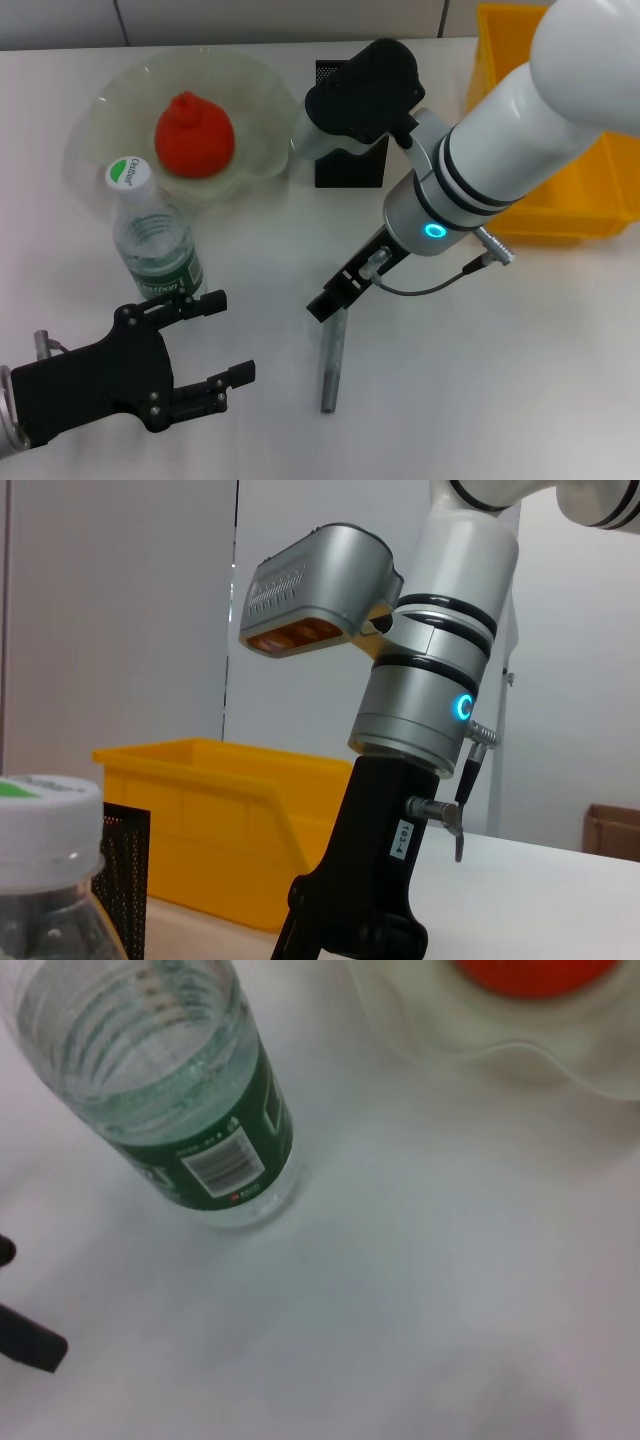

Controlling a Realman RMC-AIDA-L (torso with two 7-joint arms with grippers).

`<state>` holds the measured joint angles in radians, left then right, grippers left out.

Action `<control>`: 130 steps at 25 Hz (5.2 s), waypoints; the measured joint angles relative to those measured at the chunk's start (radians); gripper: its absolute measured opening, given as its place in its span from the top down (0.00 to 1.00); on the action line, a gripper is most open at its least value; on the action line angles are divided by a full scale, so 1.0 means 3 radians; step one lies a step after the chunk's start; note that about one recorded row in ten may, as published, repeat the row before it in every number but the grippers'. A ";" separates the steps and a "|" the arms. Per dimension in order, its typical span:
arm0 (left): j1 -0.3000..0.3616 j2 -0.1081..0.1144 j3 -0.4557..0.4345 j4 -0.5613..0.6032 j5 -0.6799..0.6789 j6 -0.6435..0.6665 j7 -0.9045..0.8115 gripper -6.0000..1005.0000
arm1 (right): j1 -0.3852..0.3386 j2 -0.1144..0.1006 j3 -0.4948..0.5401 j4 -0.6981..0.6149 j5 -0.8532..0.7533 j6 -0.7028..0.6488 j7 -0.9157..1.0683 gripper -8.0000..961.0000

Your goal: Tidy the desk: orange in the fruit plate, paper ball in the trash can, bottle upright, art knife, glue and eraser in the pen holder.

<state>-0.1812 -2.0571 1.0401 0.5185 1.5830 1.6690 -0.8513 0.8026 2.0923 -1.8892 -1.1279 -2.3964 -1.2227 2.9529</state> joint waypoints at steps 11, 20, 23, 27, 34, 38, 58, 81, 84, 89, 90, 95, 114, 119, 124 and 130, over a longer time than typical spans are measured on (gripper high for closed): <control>-0.0004 0.0000 0.0000 0.0000 0.0000 0.0003 0.0000 0.22 | 0.0168 0.0000 -0.0024 0.0301 0.0097 0.0024 0.0000 0.49; -0.0001 0.0000 0.0000 0.0000 0.0000 0.0004 0.0000 0.22 | 0.0164 0.0000 -0.0023 0.0321 0.0098 0.0021 -0.0010 0.55; 0.0000 0.0000 0.0000 0.0000 0.0000 0.0004 0.0000 0.22 | 0.0169 0.0000 -0.0024 0.0339 0.0098 0.0002 -0.0017 0.56; -0.0003 0.0004 0.0000 0.0000 0.0000 0.0008 -0.0001 0.22 | 0.0187 0.0000 -0.0022 0.0371 0.0098 -0.0063 -0.0028 0.57; -0.0017 -0.0004 0.0000 0.0024 -0.0005 0.0049 -0.0004 0.22 | 0.0214 0.0000 -0.0020 0.0408 0.0098 -0.0148 -0.0132 0.79; -0.0023 -0.0014 0.0000 0.0035 -0.0007 0.0100 -0.0004 0.22 | 0.0136 -0.0018 0.0022 0.0272 0.0078 -0.0203 -0.0189 0.84; -0.0035 -0.0041 -0.0363 -0.0297 -0.0021 0.0341 0.0475 0.22 | -0.1182 -0.0023 0.2051 -0.1204 0.1674 0.0367 -0.2329 0.85; -0.0137 -0.0056 -0.0355 -0.0636 -0.0154 0.0297 0.0819 0.22 | -0.0332 -0.0031 0.2419 0.1802 0.3844 0.0713 -0.5882 0.86; -0.0137 -0.0056 -0.0354 -0.0638 -0.0154 0.0296 0.0816 0.22 | -0.0314 -0.0024 0.2421 0.1848 0.3847 0.0731 -0.5939 0.86; -0.0141 -0.0056 -0.0353 -0.0639 -0.0157 0.0292 0.0808 0.22 | -0.0265 -0.0021 0.2422 0.1992 0.3852 0.0822 -0.5971 0.84; -0.0141 -0.0056 -0.0353 -0.0639 -0.0157 0.0292 0.0808 0.22 | -0.0265 -0.0021 0.2422 0.1992 0.3852 0.0822 -0.5971 0.84; -0.0142 -0.0055 -0.0376 -0.0639 -0.0159 0.0282 0.0806 0.22 | -0.0304 -0.0023 0.2422 0.1986 0.3854 0.0790 -0.5964 0.72; -0.0129 -0.0042 -0.0563 -0.0608 -0.0378 0.0718 0.0946 0.22 | -0.1717 -0.0053 0.2518 0.1330 0.4304 -0.0828 -0.6115 0.31; -0.0152 -0.0017 -0.0291 -0.0568 -0.0340 0.0649 0.0827 0.22 | -0.1796 -0.0155 0.2541 0.1204 0.3049 -0.1707 -0.6050 0.31; -0.0153 -0.0001 -0.0221 -0.0392 -0.0127 0.0516 0.0503 0.22 | -0.1764 -0.0118 0.2569 0.1207 0.2335 -0.1710 -0.5785 0.31; -0.0153 -0.0003 -0.0218 -0.0216 0.0221 0.0381 0.0158 0.22 | -0.1777 -0.0060 0.2572 0.1181 0.2217 -0.1664 -0.5782 0.30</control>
<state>-0.2270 -2.0580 0.9745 0.4536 1.6493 1.7832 -0.8039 0.2694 2.0742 -1.1176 -0.7737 -1.7313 -1.7220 1.2184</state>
